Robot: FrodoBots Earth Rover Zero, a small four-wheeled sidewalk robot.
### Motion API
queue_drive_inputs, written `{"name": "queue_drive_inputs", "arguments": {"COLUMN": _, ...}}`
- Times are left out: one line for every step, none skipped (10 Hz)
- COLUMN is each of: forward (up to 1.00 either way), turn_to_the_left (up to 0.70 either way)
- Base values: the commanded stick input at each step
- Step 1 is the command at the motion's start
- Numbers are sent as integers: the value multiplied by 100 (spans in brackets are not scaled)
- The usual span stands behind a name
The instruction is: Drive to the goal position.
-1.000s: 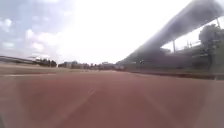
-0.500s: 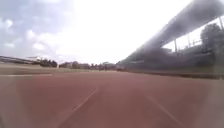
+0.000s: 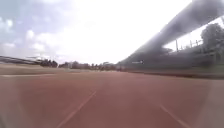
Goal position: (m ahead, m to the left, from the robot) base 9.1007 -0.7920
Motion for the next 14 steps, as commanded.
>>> {"name": "queue_drive_inputs", "arguments": {"forward": 70, "turn_to_the_left": 0}}
{"name": "queue_drive_inputs", "arguments": {"forward": 70, "turn_to_the_left": 0}}
{"name": "queue_drive_inputs", "arguments": {"forward": 70, "turn_to_the_left": 0}}
{"name": "queue_drive_inputs", "arguments": {"forward": 70, "turn_to_the_left": 0}}
{"name": "queue_drive_inputs", "arguments": {"forward": 70, "turn_to_the_left": 0}}
{"name": "queue_drive_inputs", "arguments": {"forward": 70, "turn_to_the_left": 0}}
{"name": "queue_drive_inputs", "arguments": {"forward": 70, "turn_to_the_left": 0}}
{"name": "queue_drive_inputs", "arguments": {"forward": 70, "turn_to_the_left": 0}}
{"name": "queue_drive_inputs", "arguments": {"forward": 70, "turn_to_the_left": 0}}
{"name": "queue_drive_inputs", "arguments": {"forward": 70, "turn_to_the_left": 0}}
{"name": "queue_drive_inputs", "arguments": {"forward": 70, "turn_to_the_left": 0}}
{"name": "queue_drive_inputs", "arguments": {"forward": 70, "turn_to_the_left": 0}}
{"name": "queue_drive_inputs", "arguments": {"forward": 70, "turn_to_the_left": 0}}
{"name": "queue_drive_inputs", "arguments": {"forward": 70, "turn_to_the_left": 0}}
